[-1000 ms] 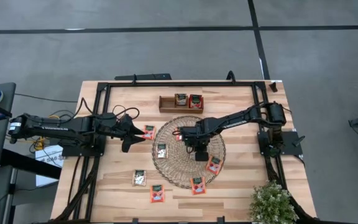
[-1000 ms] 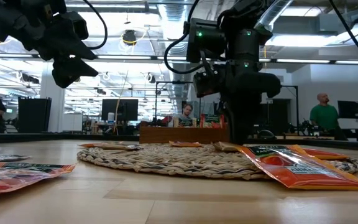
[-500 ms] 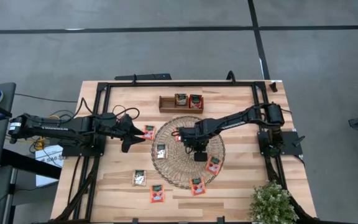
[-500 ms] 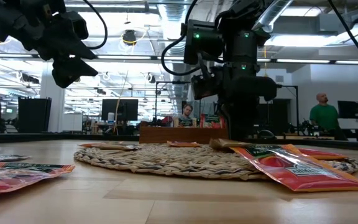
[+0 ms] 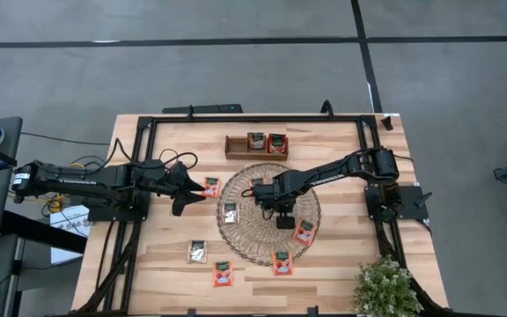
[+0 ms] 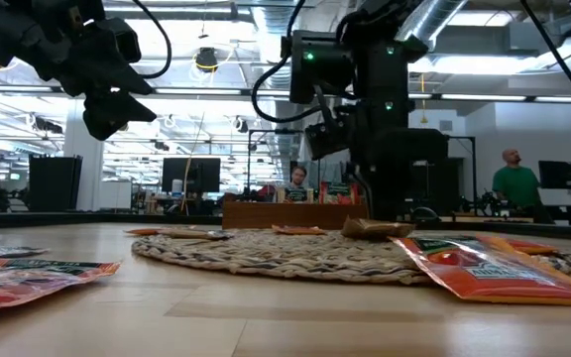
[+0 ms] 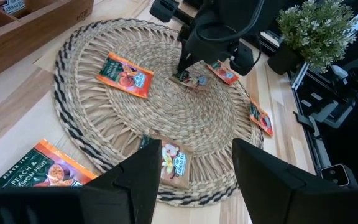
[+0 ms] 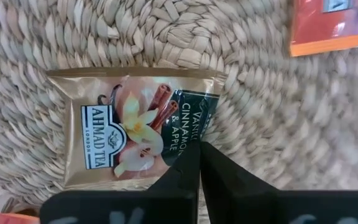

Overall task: Pick & Place Tea
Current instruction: Put the brown tea bag into the middle section of the brown wooden organizer

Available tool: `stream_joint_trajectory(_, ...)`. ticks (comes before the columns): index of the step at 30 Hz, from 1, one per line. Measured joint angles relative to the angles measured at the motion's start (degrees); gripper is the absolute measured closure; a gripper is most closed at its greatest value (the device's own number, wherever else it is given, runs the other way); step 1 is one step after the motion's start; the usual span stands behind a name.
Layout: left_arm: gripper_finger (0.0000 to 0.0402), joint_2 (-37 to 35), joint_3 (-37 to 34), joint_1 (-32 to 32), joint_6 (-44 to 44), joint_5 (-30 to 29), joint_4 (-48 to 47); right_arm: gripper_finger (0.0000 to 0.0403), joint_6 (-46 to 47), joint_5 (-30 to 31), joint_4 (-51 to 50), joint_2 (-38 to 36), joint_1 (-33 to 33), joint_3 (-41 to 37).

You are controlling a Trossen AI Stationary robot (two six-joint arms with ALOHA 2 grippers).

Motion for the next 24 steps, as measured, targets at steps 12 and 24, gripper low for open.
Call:
stream_joint_trajectory(12,0.0214,0.0,0.0,0.0,0.0,-0.1,0.4,0.0403,-2.6,7.9,-13.6,0.0,0.6,12.2)
stream_joint_trajectory(24,0.0214,0.0,0.0,0.0,1.1,-0.3,0.6,0.0403,-14.4,31.1,-22.0,-0.3,0.3,28.7)
